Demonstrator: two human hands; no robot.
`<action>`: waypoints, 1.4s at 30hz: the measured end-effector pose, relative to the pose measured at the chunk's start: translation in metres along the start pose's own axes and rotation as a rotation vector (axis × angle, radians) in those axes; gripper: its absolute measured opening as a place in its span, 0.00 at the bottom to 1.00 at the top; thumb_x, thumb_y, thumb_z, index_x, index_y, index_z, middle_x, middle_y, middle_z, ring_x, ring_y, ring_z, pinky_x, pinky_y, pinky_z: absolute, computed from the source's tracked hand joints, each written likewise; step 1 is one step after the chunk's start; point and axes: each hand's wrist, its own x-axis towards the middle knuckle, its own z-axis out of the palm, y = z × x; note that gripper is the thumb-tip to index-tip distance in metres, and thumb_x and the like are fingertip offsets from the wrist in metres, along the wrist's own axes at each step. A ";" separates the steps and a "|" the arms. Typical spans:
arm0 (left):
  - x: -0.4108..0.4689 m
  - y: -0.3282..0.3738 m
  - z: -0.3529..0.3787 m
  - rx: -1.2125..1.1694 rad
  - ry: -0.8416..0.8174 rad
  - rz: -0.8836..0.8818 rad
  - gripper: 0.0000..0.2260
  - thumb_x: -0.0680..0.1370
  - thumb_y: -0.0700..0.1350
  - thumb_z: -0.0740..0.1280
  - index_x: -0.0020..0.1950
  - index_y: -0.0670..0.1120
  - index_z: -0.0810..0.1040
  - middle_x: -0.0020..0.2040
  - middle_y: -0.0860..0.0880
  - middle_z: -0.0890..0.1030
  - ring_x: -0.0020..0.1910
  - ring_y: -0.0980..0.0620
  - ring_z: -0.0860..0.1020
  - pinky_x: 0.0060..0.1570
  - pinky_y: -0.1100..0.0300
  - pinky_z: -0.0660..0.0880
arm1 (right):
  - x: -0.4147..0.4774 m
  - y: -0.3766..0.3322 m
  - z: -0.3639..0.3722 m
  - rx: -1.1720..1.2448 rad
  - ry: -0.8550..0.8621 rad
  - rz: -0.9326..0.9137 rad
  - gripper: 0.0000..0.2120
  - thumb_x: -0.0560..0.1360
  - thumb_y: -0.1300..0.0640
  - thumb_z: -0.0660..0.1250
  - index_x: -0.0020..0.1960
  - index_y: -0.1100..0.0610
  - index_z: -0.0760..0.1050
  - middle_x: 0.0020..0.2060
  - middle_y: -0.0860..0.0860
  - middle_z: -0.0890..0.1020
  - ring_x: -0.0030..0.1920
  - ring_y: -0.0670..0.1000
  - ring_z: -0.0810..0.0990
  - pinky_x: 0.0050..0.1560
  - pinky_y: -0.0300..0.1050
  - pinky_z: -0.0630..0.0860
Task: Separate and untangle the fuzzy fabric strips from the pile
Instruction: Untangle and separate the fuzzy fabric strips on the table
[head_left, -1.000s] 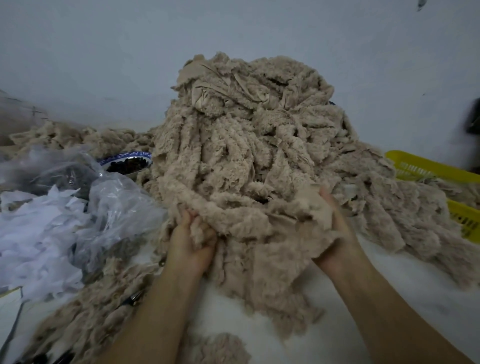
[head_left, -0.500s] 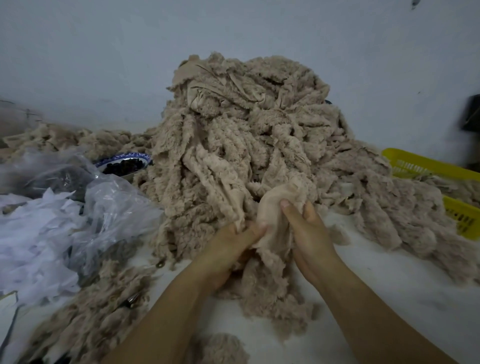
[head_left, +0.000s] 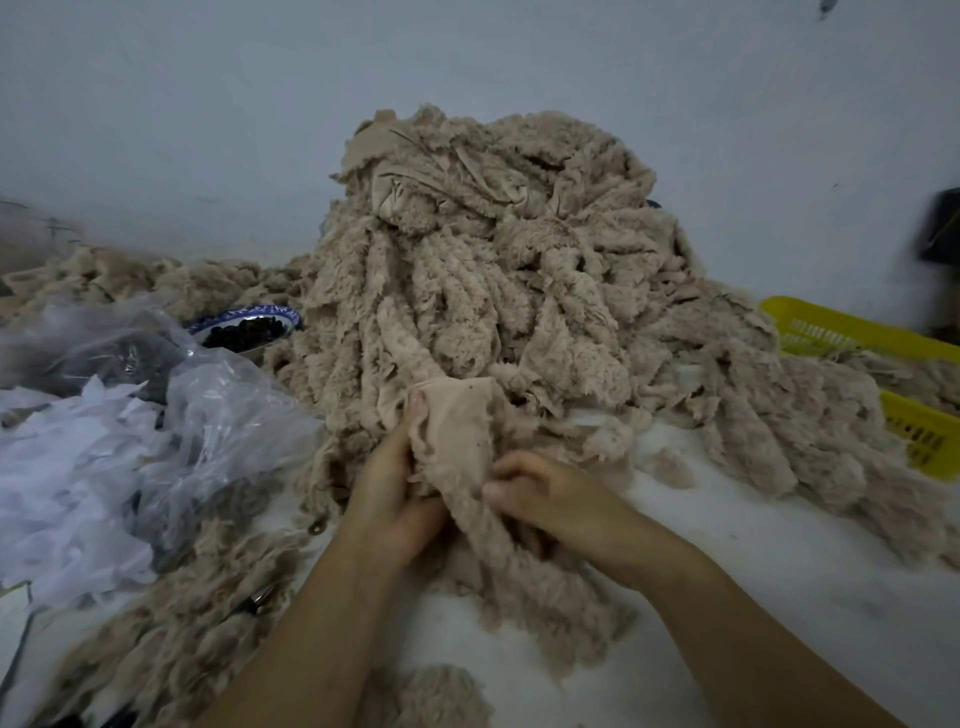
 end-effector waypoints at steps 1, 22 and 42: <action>0.001 0.000 -0.001 -0.005 0.014 0.010 0.19 0.80 0.53 0.64 0.55 0.38 0.85 0.59 0.37 0.82 0.56 0.40 0.83 0.52 0.45 0.80 | 0.001 0.000 0.003 -0.057 -0.042 -0.012 0.14 0.68 0.32 0.70 0.47 0.38 0.78 0.38 0.43 0.83 0.39 0.42 0.82 0.39 0.35 0.74; -0.006 -0.033 0.017 0.933 0.141 0.316 0.20 0.83 0.52 0.63 0.30 0.59 0.79 0.22 0.56 0.67 0.21 0.57 0.63 0.23 0.64 0.60 | 0.006 0.000 -0.012 0.597 0.275 -0.122 0.18 0.70 0.50 0.73 0.59 0.49 0.79 0.52 0.50 0.85 0.52 0.50 0.85 0.44 0.39 0.80; -0.016 -0.045 0.017 1.166 -0.223 0.235 0.28 0.83 0.56 0.47 0.41 0.51 0.84 0.41 0.52 0.86 0.24 0.59 0.66 0.28 0.71 0.65 | 0.015 0.013 -0.032 1.279 0.710 -0.170 0.26 0.80 0.39 0.59 0.65 0.60 0.70 0.55 0.58 0.82 0.52 0.54 0.85 0.45 0.42 0.82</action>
